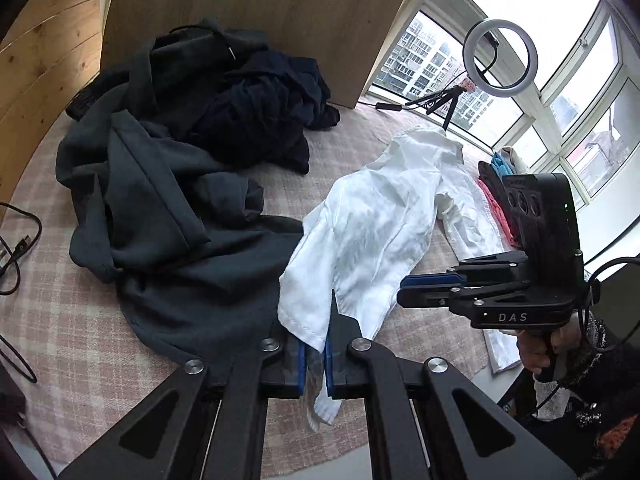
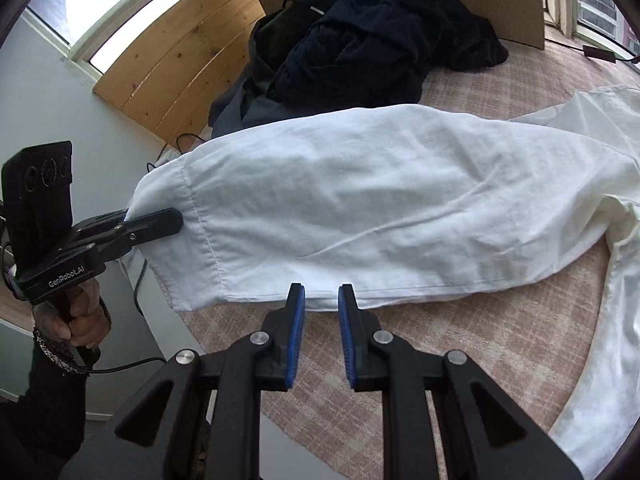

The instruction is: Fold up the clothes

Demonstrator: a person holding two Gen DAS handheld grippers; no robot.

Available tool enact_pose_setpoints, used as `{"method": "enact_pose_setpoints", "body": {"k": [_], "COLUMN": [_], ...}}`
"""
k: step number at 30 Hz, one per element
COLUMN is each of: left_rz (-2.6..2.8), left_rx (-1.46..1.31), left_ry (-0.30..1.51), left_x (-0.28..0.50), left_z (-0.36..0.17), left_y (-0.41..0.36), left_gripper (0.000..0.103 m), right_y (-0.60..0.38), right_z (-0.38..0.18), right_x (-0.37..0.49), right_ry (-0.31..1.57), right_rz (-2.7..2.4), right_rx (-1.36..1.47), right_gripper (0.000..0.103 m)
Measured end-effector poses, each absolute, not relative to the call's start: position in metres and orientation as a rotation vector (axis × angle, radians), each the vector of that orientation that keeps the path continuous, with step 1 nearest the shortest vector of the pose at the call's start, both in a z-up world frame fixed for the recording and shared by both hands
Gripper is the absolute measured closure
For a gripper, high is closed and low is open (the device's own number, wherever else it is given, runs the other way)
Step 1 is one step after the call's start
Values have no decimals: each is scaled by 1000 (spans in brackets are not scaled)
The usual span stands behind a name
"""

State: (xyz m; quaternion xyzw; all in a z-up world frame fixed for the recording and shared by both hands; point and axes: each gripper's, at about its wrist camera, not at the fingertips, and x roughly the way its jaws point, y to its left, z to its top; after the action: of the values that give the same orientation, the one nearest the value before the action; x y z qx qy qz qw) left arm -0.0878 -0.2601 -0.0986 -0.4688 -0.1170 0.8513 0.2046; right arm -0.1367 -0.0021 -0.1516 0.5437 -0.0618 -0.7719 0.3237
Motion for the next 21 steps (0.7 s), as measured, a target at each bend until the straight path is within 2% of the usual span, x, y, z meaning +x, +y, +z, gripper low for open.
{"method": "enact_pose_setpoints", "body": {"k": [4, 8, 10, 14, 16, 19, 21], "left_rz": [2450, 2472, 2456, 2433, 2428, 2454, 2476], "left_rx": [-1261, -1270, -1311, -1360, -1363, -1341, -1298], "left_ry": [-310, -327, -292, -296, -324, -325, -345], "left_x": [-103, -127, -125, -111, -106, -97, -91], "left_z": [-65, -56, -65, -77, -75, -60, -44], "left_y": [-279, -295, -287, -273, -267, -256, -247], "left_gripper": [98, 98, 98, 98, 98, 98, 98], "right_y": [103, 169, 170, 161, 136, 103, 108], "right_z": [-122, -168, -192, -157, -156, -188, -194], "right_x": [-158, -196, -213, -250, -279, -308, -311], "right_ry": [-174, -242, -174, -184, -60, 138, 87], "right_rz": [-2356, -2440, -2312, -2325, -2241, -2122, -2087], "right_rx": [1401, 1621, 1754, 1590, 1619, 1762, 1759], "right_gripper": [85, 85, 87, 89, 89, 88, 88]}}
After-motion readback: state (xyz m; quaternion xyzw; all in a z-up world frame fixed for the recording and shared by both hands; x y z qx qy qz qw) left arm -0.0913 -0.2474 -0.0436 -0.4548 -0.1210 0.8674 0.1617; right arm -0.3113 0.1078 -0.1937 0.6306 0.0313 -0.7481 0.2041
